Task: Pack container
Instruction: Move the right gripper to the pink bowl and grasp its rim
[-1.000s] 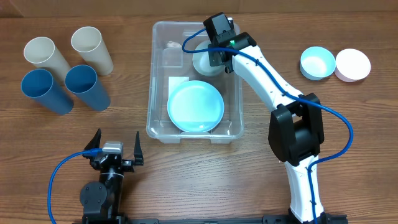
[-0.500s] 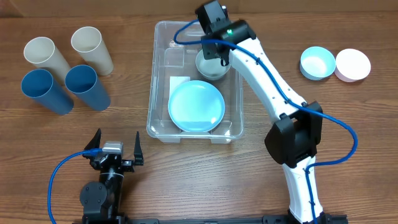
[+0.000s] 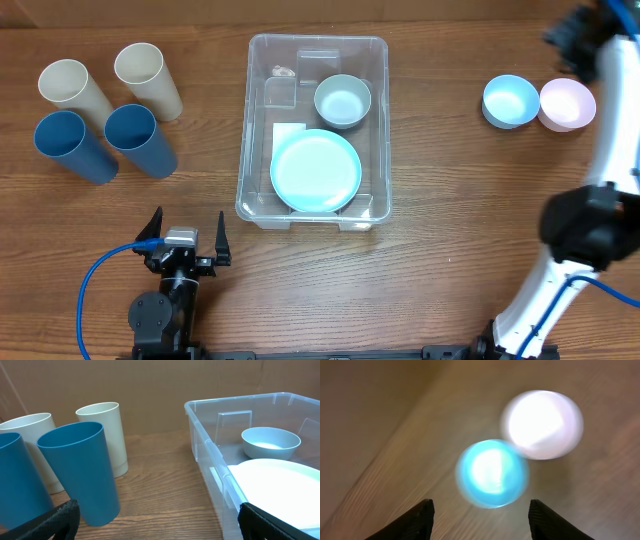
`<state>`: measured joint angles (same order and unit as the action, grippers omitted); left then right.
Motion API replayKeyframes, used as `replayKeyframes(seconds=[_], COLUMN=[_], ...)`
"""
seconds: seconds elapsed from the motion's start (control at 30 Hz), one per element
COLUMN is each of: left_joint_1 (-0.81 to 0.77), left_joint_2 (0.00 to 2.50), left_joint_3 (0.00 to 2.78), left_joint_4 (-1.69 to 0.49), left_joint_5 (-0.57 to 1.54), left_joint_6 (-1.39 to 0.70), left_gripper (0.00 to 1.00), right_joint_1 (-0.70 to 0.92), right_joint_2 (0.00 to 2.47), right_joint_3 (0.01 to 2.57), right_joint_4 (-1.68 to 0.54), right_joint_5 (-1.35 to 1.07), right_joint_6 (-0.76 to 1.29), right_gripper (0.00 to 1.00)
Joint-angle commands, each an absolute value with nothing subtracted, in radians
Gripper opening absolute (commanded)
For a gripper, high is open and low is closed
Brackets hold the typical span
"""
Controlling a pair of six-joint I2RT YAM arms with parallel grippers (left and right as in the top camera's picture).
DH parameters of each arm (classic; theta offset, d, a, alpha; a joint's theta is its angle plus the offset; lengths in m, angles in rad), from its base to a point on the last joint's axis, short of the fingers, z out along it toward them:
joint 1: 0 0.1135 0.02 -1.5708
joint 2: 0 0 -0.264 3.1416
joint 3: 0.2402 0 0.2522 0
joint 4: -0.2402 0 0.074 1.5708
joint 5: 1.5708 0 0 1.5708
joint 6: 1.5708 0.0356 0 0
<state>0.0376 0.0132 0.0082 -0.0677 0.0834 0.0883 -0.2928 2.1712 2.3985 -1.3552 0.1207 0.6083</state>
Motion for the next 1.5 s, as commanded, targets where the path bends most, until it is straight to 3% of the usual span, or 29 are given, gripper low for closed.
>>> replayKeyframes(seconds=[0.0, 0.2, 0.73, 0.77, 0.83, 0.93, 1.17, 1.47], left_joint_1=[0.046, 0.046, 0.046, 0.046, 0.046, 0.046, 0.046, 0.046], left_joint_2=[0.006, 0.006, 0.006, 0.006, 0.006, 0.006, 0.006, 0.006], left_joint_3=[0.005, 0.005, 0.005, 0.005, 0.005, 0.005, 0.005, 0.005], left_joint_4=[-0.068, -0.068, -0.068, -0.068, -0.068, -0.068, -0.068, -0.068], left_joint_5=[0.097, 0.097, 0.097, 0.097, 0.097, 0.097, 0.097, 0.097], left_joint_6=[0.09, 0.09, 0.09, 0.09, 0.09, 0.09, 0.09, 0.09], left_gripper=[1.0, 1.0, 1.0, 1.0, 1.0, 1.0, 1.0, 1.0], right_joint_1=[-0.43, -0.526, -0.528, -0.528, -0.528, -0.528, -0.529, -0.453], right_joint_2=[2.203, 2.299, 2.465, 2.471, 2.471, 2.471, 2.456, 2.326], right_joint_3=[2.287, 2.157, 2.148, 2.148, 2.148, 2.148, 2.297, 2.715], right_joint_4=[-1.345, -1.277, -1.155, -1.152, -1.15, -1.16, -1.291, -1.533], right_joint_5=[-0.014, -0.013, -0.002, -0.002, -0.002, -0.001, -0.006, -0.131], right_joint_6=[0.653, 0.614, 0.577, 0.576, 0.576, 0.575, 0.572, 0.499], right_gripper=[0.63, 0.64, 0.62, 0.52, 0.24, 0.06, 0.04, 0.04])
